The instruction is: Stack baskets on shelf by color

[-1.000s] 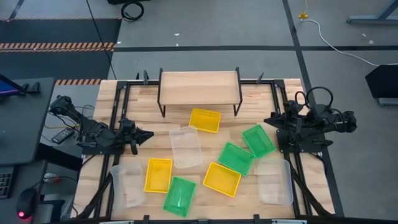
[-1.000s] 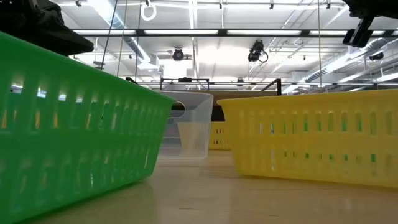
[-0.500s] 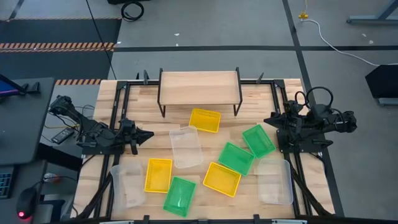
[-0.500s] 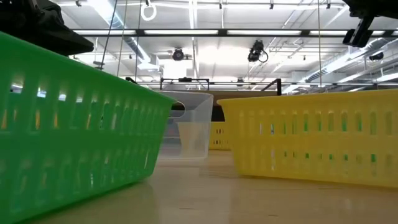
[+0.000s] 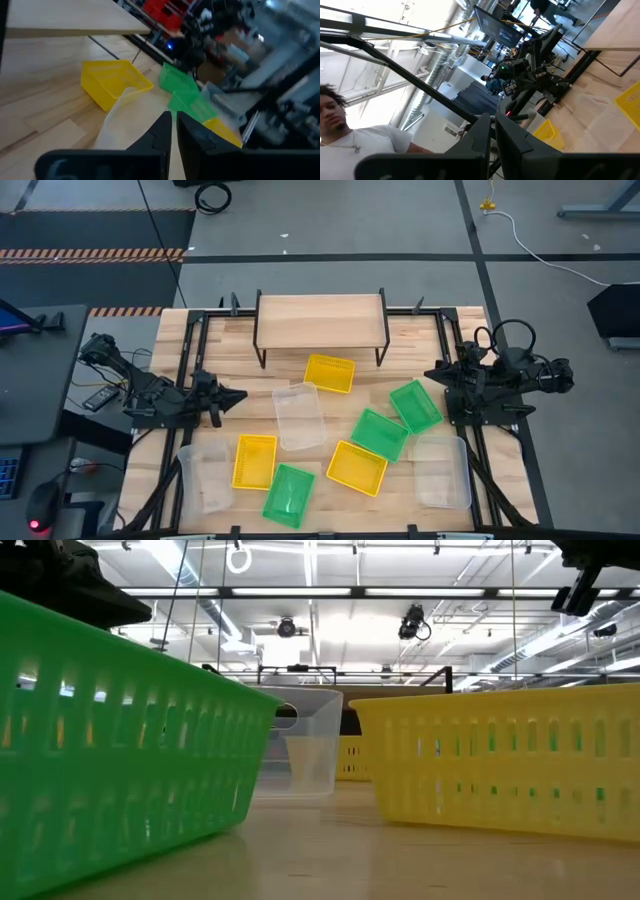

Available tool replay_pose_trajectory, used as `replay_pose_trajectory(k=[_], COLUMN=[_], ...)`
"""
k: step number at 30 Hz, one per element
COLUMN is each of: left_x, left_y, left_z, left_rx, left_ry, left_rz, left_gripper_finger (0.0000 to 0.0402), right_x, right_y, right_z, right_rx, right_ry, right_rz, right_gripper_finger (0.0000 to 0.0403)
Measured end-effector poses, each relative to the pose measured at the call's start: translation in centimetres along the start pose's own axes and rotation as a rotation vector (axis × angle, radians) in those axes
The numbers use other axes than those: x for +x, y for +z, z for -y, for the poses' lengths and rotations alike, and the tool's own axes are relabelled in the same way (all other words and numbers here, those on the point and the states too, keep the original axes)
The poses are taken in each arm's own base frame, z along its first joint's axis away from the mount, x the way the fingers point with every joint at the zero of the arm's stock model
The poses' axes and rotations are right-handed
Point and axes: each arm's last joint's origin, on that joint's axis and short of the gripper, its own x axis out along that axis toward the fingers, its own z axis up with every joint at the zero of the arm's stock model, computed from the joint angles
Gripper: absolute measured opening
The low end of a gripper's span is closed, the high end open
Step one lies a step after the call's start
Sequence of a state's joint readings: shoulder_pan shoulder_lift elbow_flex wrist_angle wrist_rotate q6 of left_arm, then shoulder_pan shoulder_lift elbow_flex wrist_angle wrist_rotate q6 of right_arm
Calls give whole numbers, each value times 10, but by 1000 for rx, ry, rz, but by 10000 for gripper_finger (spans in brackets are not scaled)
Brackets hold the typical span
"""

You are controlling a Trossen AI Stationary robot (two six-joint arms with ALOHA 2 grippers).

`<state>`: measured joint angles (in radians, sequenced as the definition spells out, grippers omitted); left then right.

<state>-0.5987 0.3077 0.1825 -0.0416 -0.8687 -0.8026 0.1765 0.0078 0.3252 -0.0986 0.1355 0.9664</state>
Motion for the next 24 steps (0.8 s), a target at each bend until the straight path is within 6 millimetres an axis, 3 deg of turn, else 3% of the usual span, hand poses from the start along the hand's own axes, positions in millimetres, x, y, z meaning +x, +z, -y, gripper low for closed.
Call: replay_pose_trajectory(k=[9,16,24], left_x=[0,0,-4], left_y=[2,6,26], left_z=[2,6,17], left_rx=[-105,-176,-274], left_ry=[-19,-44,-106], left_rz=[9,42,215], left_gripper_finger=[28,32,35], right_x=[0,0,0], right_y=[0,0,0], right_z=[0,0,0], right_rx=[-4,-268,-287], right_ry=[0,1,-1], right_rz=[0,-1,0], right_gripper_finger=[32,32,32])
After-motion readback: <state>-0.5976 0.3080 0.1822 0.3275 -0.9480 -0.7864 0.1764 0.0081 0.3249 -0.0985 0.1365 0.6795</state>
